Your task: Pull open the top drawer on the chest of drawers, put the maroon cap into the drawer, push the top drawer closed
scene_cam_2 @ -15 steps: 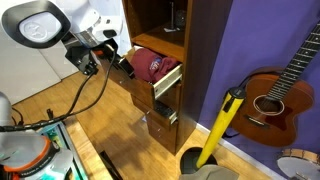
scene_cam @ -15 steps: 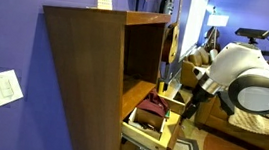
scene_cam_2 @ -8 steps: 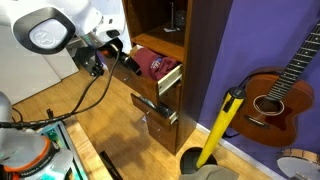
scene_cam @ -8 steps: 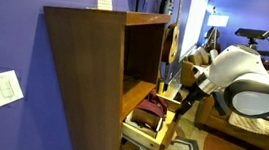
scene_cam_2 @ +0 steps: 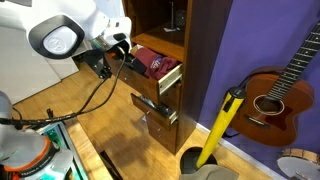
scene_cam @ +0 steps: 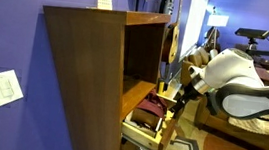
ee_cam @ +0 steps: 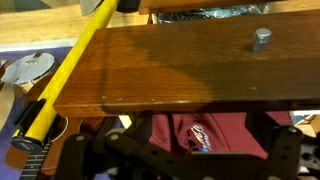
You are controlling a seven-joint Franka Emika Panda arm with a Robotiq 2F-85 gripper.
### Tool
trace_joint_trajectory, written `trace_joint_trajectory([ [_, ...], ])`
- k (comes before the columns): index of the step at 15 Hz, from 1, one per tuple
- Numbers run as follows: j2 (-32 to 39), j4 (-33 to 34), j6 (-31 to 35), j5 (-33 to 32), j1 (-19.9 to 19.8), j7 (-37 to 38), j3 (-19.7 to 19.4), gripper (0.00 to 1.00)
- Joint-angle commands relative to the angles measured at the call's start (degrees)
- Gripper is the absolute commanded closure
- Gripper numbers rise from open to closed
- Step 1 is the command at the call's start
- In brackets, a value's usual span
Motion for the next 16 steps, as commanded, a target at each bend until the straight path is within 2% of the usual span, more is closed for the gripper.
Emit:
trace_joint_trajectory([
  [1, -0.3, -0.9, 1.0, -0.7, -1.0, 1.8, 0.4, 0.0],
  [6, -5.5, -0.7, 0.1, -1.1, -2.6, 2.4, 0.2, 0.0],
  [8, -7.2, -0.6, -1.4, -0.3, -1.8, 0.9, -0.9, 0.0],
  [12, -9.5, 0.1, -9.6, 0.8, 1.3, -3.7, -3.4, 0.0],
  [16, -9.5, 0.6, -17.5, -0.8, 1.3, -5.6, -2.8, 0.0],
])
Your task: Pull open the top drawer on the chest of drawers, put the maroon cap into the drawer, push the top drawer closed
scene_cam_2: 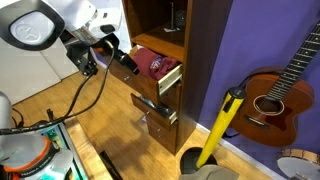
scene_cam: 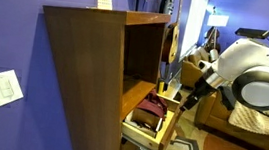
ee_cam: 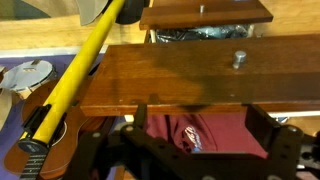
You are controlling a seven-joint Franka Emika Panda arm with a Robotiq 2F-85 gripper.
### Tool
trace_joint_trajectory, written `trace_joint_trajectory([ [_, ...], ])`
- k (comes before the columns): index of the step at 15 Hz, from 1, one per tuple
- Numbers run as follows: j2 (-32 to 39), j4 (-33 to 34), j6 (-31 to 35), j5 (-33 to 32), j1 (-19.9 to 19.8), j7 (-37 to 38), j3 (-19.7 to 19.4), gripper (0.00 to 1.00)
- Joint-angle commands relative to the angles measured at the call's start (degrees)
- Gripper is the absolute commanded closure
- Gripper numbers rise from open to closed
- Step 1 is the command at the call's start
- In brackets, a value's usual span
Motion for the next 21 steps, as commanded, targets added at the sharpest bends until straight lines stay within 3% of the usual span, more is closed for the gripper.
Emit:
trace_joint_trajectory([
  [1, -0.3, 0.1, -6.0, -1.2, 0.8, -2.3, -0.3, 0.0],
  [3, 0.7, -0.2, -6.1, -1.9, 0.5, -2.1, 0.4, 0.0],
  [21, 14.3, -0.6, 18.0, -2.9, -2.1, 6.7, 3.5, 0.0],
])
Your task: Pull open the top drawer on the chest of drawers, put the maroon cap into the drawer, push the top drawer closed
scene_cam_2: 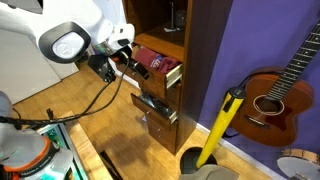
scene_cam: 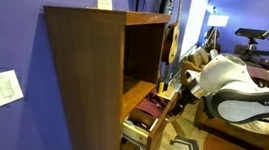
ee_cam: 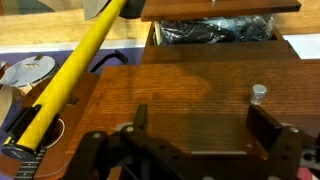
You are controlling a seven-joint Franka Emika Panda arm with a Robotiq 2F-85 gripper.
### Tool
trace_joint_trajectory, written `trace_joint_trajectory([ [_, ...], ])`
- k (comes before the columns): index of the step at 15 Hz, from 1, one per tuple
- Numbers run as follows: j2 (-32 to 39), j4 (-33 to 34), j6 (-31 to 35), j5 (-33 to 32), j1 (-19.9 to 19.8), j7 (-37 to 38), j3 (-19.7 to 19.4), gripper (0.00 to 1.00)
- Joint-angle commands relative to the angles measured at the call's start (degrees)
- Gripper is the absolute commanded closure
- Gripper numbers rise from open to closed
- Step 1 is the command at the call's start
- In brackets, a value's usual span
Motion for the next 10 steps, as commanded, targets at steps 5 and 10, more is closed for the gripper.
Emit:
trace_joint_trajectory([
  [5, 3.9, 0.9, 5.8, -1.2, -3.1, 4.8, 2.1, 0.0],
  [10, 5.3, 2.0, 8.8, -1.1, -5.4, 9.1, 3.8, 0.0],
])
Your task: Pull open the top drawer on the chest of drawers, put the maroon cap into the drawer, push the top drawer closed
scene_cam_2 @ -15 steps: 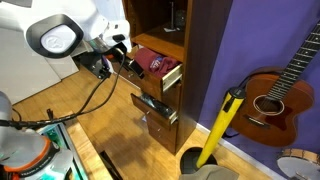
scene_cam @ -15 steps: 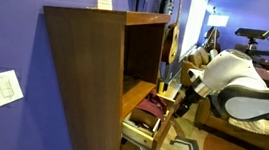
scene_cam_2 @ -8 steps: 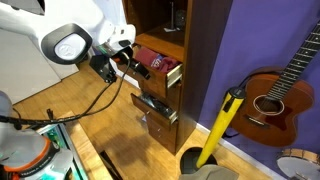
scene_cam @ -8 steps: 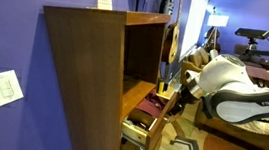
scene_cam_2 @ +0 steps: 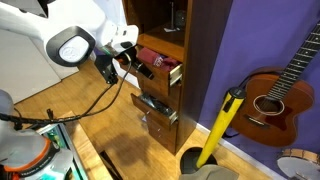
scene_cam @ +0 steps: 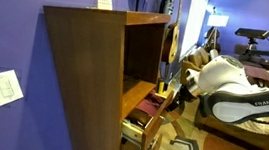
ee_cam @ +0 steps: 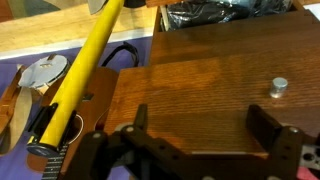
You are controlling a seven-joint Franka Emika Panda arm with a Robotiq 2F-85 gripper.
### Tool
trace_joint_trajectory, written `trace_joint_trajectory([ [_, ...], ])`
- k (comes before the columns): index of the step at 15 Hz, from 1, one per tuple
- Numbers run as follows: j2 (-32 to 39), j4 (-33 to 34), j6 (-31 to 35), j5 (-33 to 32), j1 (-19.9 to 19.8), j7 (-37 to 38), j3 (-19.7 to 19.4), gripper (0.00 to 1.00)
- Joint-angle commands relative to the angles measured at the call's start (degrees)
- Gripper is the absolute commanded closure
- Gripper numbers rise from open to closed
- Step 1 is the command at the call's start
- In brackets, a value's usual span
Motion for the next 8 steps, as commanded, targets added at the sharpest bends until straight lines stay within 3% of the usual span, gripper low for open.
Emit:
trace_joint_trajectory([
  [1, 2.8, 1.8, 2.7, -1.2, -2.3, 4.1, 2.1, 0.0],
  [8, 6.1, 3.6, 4.8, -1.0, -3.7, 9.3, 5.0, 0.0],
])
